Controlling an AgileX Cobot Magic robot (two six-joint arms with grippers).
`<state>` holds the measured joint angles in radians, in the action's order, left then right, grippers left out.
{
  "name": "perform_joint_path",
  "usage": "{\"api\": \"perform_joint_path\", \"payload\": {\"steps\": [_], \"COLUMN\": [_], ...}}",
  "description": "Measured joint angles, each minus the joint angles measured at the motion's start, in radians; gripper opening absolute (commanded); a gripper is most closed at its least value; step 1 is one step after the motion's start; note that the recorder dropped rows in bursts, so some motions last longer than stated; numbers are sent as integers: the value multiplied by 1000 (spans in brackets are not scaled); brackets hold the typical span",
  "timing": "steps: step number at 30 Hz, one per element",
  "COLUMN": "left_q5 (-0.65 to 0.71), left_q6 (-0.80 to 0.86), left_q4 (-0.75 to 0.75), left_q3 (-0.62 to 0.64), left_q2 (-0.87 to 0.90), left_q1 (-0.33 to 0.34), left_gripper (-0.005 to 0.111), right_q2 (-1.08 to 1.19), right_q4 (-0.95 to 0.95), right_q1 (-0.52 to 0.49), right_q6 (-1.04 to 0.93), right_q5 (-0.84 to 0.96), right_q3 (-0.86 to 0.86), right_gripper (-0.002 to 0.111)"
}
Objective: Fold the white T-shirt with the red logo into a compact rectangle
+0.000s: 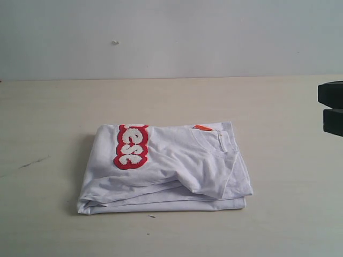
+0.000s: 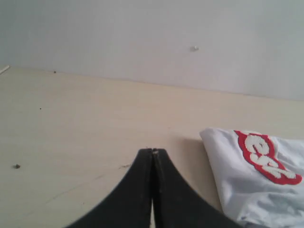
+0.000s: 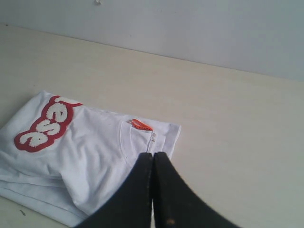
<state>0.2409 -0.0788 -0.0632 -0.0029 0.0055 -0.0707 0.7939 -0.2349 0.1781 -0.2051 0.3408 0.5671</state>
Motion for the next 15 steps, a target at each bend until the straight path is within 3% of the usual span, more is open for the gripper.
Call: {"api": "perform_joint_path", "payload": {"steps": [6, 15], "left_q5": [112, 125], "left_q6": [0, 0], "left_q4": [8, 10], "left_q3": [2, 2], "left_q2": [0, 0], "left_q1": [0, 0], "left_gripper": [0, 0], "right_q2": [0, 0], "right_q4": [0, 0], "right_q1": [0, 0], "right_q6": [0, 0], "right_q5": [0, 0], "right_q3": [0, 0], "right_gripper": [0, 0]}}
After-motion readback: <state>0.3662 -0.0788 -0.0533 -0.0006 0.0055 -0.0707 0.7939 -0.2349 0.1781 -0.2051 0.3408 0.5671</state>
